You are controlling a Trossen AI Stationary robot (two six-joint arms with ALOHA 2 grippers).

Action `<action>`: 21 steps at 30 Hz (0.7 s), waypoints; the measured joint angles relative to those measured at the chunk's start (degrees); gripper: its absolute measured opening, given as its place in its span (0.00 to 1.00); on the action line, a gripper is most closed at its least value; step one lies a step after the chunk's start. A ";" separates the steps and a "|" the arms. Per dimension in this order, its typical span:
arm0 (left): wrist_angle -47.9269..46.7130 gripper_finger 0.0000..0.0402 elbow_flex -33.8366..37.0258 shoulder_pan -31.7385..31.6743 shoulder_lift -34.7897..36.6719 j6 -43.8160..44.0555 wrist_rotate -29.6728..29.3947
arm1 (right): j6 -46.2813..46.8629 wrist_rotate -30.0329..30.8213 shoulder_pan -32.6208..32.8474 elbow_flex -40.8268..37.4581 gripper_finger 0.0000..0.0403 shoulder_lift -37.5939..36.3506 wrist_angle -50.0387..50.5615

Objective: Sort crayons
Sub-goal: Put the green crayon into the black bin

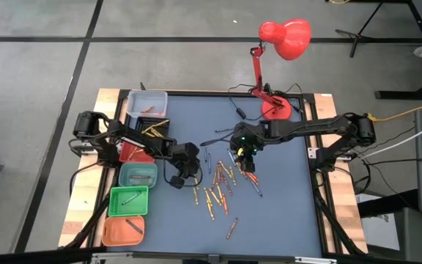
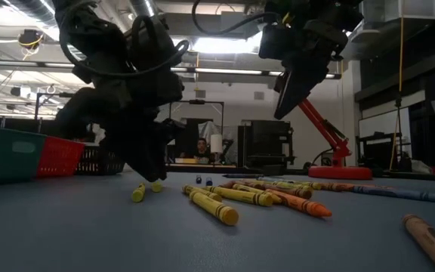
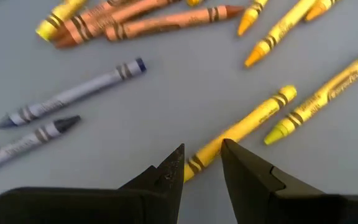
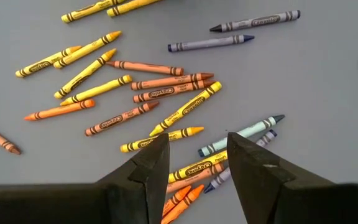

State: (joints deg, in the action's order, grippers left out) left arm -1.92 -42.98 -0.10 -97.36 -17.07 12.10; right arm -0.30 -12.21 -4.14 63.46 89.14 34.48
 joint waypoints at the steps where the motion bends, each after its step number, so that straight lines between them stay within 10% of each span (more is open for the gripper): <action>1: -0.78 0.25 0.00 0.03 -0.01 -0.03 -0.23 | 0.00 0.00 0.00 0.00 0.39 0.00 0.12; 21: -4.00 0.14 -0.07 0.07 -0.02 0.58 -1.27 | 1.73 -0.02 0.07 0.00 0.39 0.00 4.04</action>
State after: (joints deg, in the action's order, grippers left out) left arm -5.91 -43.05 -0.03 -97.38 -16.49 10.83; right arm 1.44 -12.23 -4.08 63.46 89.14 38.52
